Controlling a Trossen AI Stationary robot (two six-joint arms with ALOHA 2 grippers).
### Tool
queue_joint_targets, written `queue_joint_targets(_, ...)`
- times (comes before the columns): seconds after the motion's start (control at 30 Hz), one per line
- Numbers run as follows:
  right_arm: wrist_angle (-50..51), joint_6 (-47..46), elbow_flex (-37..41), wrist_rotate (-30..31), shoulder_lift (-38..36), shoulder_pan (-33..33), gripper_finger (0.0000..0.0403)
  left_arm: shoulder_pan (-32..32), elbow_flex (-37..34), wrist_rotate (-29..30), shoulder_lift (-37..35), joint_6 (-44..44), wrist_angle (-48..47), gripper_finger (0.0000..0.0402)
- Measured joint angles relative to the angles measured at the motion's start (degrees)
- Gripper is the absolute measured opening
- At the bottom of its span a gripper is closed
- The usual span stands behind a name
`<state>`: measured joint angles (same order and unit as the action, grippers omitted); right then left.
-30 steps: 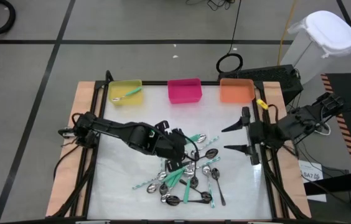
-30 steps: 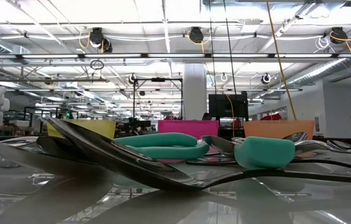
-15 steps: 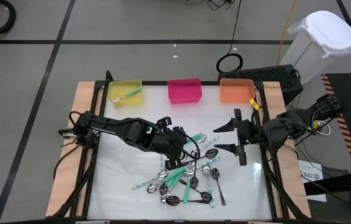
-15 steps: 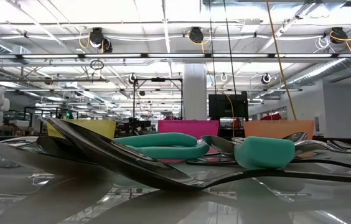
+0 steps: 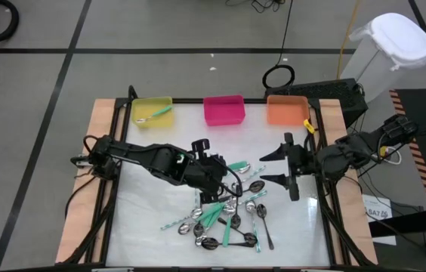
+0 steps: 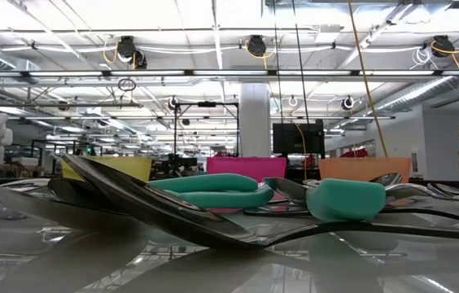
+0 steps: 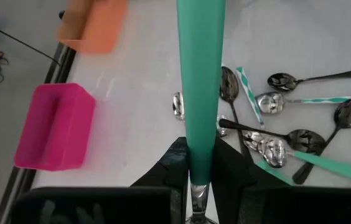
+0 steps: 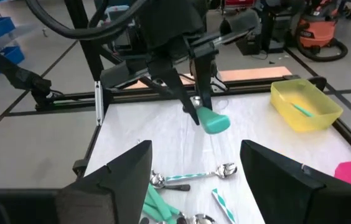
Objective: Sort silverware by color (type)
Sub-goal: Put the light green spoon into the yellow bin
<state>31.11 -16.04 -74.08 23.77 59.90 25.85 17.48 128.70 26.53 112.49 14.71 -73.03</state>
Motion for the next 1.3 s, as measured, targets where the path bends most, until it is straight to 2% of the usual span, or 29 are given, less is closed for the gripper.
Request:
queue_joint_targets(0.13,1.19,-1.27,0.0,-0.02,-0.26,0.0,0.0242,0.17,-0.02,0.72,0.0,-2.24,-1.73,0.0041)
queue_joint_targets(0.3,1.27,-1.34,0.0,-0.06,-1.12,0.0,0.0242,-0.58,-0.02,0.91,0.0,-4.32,-8.25,0.0041)
queue_joint_targets(0.53,1.78,-3.68,0.0,-0.09,-3.46,0.0,0.0242,-4.51,-0.02,0.93,0.0,-10.47,-14.74,0.0041)
queue_joint_targets(0.6,2.21,-4.36,0.0,-0.09,-4.0,0.0,0.0242,-6.59,-0.02,0.38,0.0,-11.89,-16.55,0.0041)
queue_joint_targets(0.73,2.3,-4.45,0.0,-0.09,-4.44,0.0,0.0242,-11.83,-0.02,-4.57,0.0,-16.23,-16.69,0.0041)
queue_joint_targets(0.87,2.3,-4.36,0.0,-0.09,-4.4,0.0,0.0242,-17.49,-0.02,-5.95,-0.01,-20.63,-16.85,0.0041)
queue_joint_targets(1.1,1.92,-4.5,0.02,0.0,-4.39,0.0,0.0242,-29.04,-0.11,-12.57,-1.41,-27.57,-16.93,0.0041)
queue_joint_targets(1.3,1.9,-7.88,0.02,0.47,-4.31,0.0,0.0242,-38.43,-0.02,-14.96,-2.0,-29.45,-16.98,0.0041)
